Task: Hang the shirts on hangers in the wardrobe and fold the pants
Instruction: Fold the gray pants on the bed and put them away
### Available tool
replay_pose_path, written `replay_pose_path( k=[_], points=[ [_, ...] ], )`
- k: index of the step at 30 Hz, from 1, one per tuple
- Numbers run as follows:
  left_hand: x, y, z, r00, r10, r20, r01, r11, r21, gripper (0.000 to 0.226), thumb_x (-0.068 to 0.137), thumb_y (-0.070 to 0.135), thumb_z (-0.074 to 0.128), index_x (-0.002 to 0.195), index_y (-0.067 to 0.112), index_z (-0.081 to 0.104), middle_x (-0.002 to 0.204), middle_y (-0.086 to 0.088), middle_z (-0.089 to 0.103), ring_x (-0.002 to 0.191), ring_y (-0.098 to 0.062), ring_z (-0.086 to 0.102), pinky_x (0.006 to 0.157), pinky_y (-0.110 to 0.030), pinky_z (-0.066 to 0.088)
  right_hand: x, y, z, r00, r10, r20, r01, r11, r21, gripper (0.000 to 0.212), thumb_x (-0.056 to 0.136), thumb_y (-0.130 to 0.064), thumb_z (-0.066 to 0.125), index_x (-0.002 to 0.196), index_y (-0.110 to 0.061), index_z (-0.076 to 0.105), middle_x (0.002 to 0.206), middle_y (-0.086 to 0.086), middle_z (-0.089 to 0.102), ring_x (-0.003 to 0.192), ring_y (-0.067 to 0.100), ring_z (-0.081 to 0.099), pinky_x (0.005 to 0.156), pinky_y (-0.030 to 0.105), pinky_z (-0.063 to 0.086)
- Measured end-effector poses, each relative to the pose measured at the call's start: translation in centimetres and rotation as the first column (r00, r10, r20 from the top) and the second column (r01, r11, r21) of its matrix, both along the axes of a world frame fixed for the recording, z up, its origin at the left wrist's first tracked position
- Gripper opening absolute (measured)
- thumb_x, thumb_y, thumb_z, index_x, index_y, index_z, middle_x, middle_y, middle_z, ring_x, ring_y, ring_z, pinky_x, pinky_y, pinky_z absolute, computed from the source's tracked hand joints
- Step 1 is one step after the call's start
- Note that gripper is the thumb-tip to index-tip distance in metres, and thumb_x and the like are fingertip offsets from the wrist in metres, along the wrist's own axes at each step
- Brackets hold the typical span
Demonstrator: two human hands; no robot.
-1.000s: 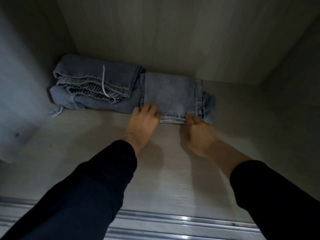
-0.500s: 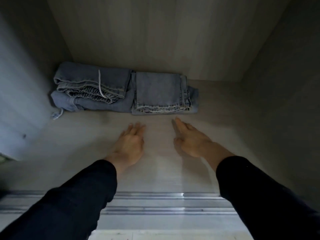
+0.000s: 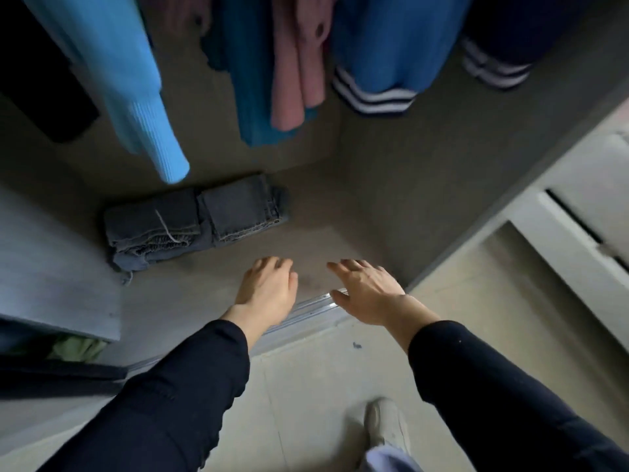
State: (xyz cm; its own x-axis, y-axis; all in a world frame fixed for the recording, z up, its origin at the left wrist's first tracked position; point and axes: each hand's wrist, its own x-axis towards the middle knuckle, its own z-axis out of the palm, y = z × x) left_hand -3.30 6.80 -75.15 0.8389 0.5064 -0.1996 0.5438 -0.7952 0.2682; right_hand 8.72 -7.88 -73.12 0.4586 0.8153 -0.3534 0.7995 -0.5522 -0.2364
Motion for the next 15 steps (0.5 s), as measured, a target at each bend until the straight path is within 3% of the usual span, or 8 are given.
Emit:
replay_pose_path(
  k=[7, 11, 15],
  points=[
    [-0.2, -13.8, 21.2, 0.989, -0.144, -0.032, 0.132, 0.962, -0.240, 0.032, 0.100, 0.031, 0.037, 0.123, 0.016, 0.055, 0.129, -0.006, 0.054, 0.120, -0.027, 0.044, 0.099, -0.035, 0.038, -5.1, -14.5, 21.9, 0.922, -0.387, -0.020, 0.388, 0.920, 0.056, 0.061, 0.094, -0.040, 0.046, 0.149, -0.024, 0.025, 0.143, 0.002, 0.041, 0.132, 0.024, 0.036, 0.101, 0.035, 0.035],
    [1.4, -22.2, 27.7, 0.956, -0.290, -0.049, 0.268, 0.926, -0.264, 0.033, 0.099, 0.030, 0.038, 0.125, 0.017, 0.054, 0.131, -0.007, 0.052, 0.122, -0.027, 0.042, 0.098, -0.034, 0.037, -6.0, -23.2, 29.7, 0.807, -0.590, -0.029, 0.590, 0.802, 0.096, 0.060, 0.094, -0.040, 0.048, 0.148, -0.023, 0.027, 0.142, 0.004, 0.042, 0.130, 0.026, 0.038, 0.101, 0.037, 0.037],
    [6.5, -31.8, 31.1, 0.892, -0.449, -0.055, 0.427, 0.875, -0.226, 0.032, 0.099, 0.028, 0.036, 0.121, 0.017, 0.055, 0.128, -0.009, 0.054, 0.120, -0.028, 0.046, 0.099, -0.034, 0.036, -4.0, -33.3, 34.0, 0.760, -0.649, 0.035, 0.645, 0.760, 0.078, 0.059, 0.094, -0.039, 0.048, 0.147, -0.023, 0.027, 0.139, 0.005, 0.042, 0.127, 0.026, 0.040, 0.098, 0.038, 0.038]
  ],
)
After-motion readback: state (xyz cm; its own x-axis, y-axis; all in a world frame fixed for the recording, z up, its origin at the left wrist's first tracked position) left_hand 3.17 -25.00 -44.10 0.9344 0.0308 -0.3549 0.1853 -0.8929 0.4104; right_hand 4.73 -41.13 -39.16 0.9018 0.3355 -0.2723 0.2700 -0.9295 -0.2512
